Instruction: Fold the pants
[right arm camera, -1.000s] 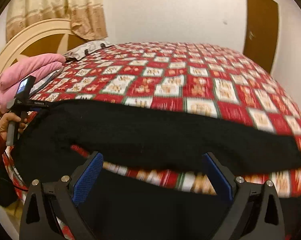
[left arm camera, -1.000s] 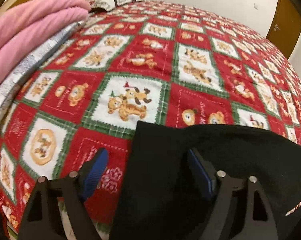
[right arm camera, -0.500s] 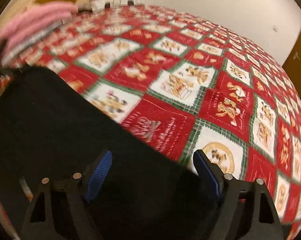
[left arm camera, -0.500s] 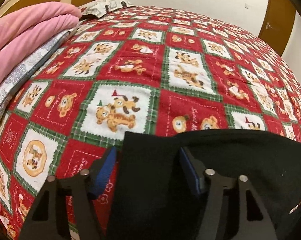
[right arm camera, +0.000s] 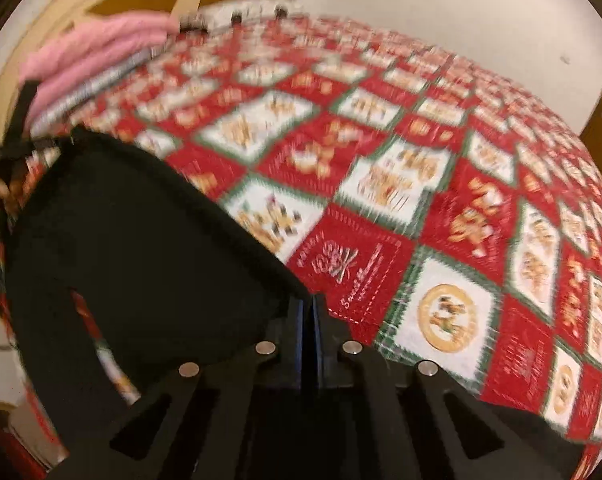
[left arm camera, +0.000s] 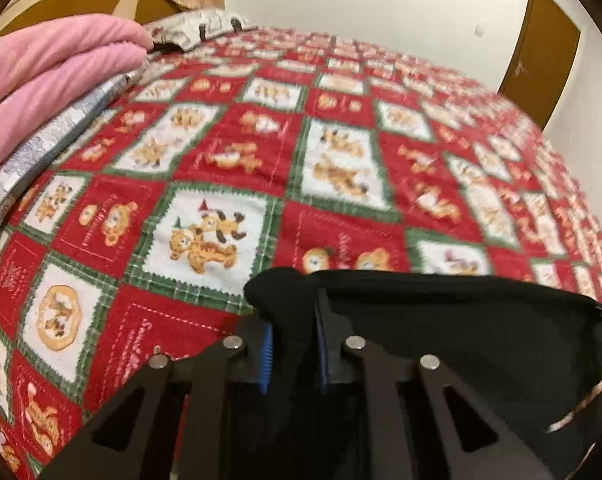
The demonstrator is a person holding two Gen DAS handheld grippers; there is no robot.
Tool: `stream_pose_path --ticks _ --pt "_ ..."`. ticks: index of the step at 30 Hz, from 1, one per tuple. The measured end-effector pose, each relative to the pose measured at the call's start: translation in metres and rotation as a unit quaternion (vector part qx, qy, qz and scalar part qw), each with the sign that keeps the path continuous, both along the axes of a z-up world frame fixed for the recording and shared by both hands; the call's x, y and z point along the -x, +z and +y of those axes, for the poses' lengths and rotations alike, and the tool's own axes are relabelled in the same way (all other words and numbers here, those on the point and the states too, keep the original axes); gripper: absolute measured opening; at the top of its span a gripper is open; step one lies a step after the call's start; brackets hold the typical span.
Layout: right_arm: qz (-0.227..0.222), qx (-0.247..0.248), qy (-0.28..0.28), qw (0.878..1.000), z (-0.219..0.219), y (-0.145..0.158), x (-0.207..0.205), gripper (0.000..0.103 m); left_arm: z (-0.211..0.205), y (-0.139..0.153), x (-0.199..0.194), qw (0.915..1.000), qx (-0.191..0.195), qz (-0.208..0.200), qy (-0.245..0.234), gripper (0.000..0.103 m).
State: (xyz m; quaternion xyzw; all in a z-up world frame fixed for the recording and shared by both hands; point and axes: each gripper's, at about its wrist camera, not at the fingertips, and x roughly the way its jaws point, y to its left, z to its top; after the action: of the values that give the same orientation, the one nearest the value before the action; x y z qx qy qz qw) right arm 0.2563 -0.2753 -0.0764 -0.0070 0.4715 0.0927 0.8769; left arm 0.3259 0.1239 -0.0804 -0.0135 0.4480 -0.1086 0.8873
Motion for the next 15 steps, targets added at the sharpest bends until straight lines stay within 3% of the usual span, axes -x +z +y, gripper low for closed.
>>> stream_pose_path --ticks 7,11,15 --pt "-0.097 -0.032 -0.008 0.995 0.014 0.074 0.095 0.004 0.022 0.06 0.065 0.9935 0.039 -0.106 -0.009 0.018" --pt "-0.11 -0.042 0.002 0.993 0.038 0.071 0.151 0.004 0.046 0.069 0.117 0.9874 0.063 -0.145 -0.008 0.019" --pt "-0.105 -0.02 0.018 0.994 0.067 0.041 0.198 0.004 0.062 0.05 0.165 0.9835 0.056 -0.172 -0.01 0.019"
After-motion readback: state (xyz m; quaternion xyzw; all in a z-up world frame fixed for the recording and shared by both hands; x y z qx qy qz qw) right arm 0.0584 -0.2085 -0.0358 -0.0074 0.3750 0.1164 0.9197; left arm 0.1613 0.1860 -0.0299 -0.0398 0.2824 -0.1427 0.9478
